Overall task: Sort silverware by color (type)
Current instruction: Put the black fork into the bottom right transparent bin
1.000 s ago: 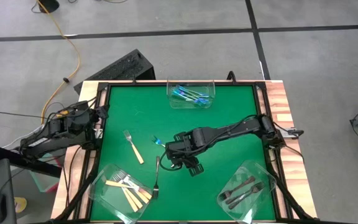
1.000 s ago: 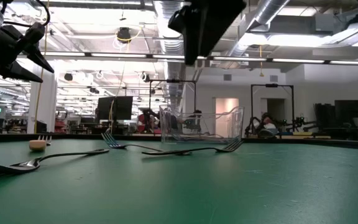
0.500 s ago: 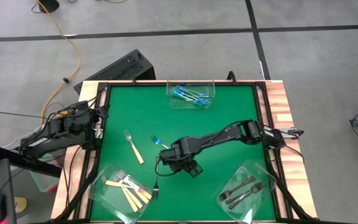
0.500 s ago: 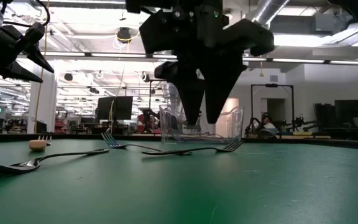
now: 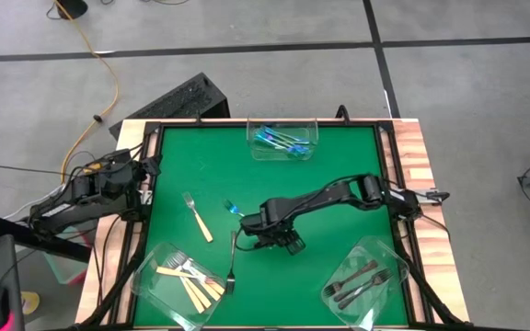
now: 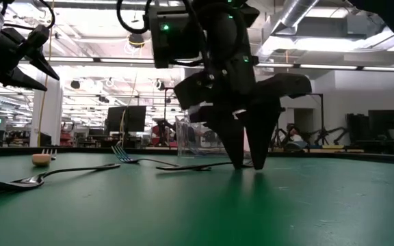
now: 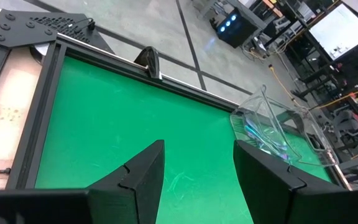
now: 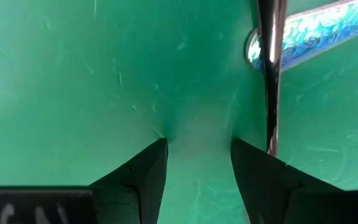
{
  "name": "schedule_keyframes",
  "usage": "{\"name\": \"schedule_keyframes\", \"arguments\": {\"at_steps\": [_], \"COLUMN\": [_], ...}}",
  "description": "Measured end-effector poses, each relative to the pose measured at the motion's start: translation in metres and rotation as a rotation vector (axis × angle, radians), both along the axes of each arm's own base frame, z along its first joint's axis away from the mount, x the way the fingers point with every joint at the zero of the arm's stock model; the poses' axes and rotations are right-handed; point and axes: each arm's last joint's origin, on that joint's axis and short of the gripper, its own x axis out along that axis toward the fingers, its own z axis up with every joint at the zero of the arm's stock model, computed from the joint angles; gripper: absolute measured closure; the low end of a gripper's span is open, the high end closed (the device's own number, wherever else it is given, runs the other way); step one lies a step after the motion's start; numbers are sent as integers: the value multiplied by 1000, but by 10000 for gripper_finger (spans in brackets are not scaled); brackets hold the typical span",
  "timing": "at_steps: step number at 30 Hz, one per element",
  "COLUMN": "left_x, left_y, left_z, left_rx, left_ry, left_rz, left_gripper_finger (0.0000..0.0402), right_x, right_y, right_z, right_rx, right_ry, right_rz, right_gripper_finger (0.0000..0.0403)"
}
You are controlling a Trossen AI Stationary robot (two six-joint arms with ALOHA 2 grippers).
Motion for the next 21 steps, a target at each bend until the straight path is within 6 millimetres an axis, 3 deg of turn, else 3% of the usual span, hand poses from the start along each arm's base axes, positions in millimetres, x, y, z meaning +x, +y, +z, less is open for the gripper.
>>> {"name": "schedule_keyframes", "arguments": {"at_steps": [9, 15, 21], "left_x": [0, 0, 0], "left_y": [0, 0, 0], "left_z": [0, 0, 0], "left_rx": [0, 2, 4], "left_ry": [1, 6, 7], "left_rz": [0, -6, -2], "left_gripper_finger": [226, 226, 226], "right_x": [1, -5, -3], "right_y": [-7, -9, -18], "right_z": [-12, 13, 58], "right_rx": [22, 35, 63], "right_ry": [-37, -71, -266], "right_rz": [-72, -70, -100], "right_gripper_finger": [198, 198, 198]}}
